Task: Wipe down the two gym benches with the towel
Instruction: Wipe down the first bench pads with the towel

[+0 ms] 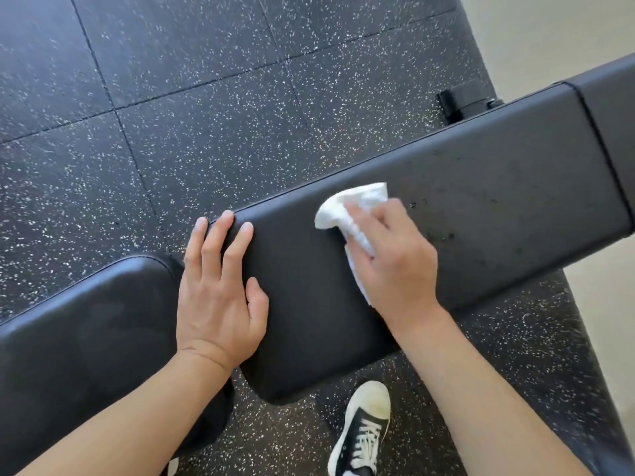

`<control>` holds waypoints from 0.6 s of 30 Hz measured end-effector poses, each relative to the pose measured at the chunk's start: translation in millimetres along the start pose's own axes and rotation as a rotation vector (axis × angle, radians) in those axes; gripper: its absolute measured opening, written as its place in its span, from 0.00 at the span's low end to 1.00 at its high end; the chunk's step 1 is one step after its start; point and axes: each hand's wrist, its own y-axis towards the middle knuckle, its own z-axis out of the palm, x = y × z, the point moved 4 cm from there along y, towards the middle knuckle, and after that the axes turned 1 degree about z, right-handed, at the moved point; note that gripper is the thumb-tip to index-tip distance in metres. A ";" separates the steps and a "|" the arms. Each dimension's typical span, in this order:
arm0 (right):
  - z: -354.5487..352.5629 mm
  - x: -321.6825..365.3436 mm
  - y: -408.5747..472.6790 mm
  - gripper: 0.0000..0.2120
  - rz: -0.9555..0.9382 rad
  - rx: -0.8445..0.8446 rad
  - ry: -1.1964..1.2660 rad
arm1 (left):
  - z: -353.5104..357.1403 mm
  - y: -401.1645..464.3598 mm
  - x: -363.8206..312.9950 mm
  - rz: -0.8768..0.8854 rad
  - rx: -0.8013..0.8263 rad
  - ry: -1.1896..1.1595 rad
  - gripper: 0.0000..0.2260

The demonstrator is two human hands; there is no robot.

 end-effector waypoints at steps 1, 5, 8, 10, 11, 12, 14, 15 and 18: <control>-0.9 -11.4 14.6 0.15 0.096 -0.018 -0.023 | 0.3 0.1 0.0 -0.003 0.003 -0.001 0.30; 12.1 0.2 60.2 0.10 0.373 -0.066 -0.042 | -0.1 -0.2 0.4 0.005 0.007 -0.001 0.30; 35.6 54.8 62.0 0.09 0.280 -0.048 -0.047 | 0.7 -0.3 0.1 0.011 0.004 -0.005 0.30; 48.2 93.5 51.8 0.09 0.100 0.017 0.010 | 1.4 -0.3 1.2 0.013 0.008 -0.013 0.30; 50.2 103.9 44.6 0.08 0.010 0.054 0.043 | 1.8 0.0 1.9 0.017 0.010 -0.018 0.30; 48.1 104.6 38.2 0.08 -0.068 0.085 0.076 | 2.0 -0.2 2.4 0.017 0.011 -0.020 0.30; 33.6 81.9 34.3 0.10 -0.163 0.103 0.090 | 1.4 -0.8 2.9 0.015 0.004 -0.012 0.31; 23.7 61.8 35.6 0.11 -0.164 0.078 0.045 | 1.5 -0.7 2.3 0.015 0.001 -0.007 0.31; -2.3 -6.3 53.5 0.11 0.035 -0.076 -0.043 | 1.9 -0.8 3.2 0.011 0.001 -0.003 0.31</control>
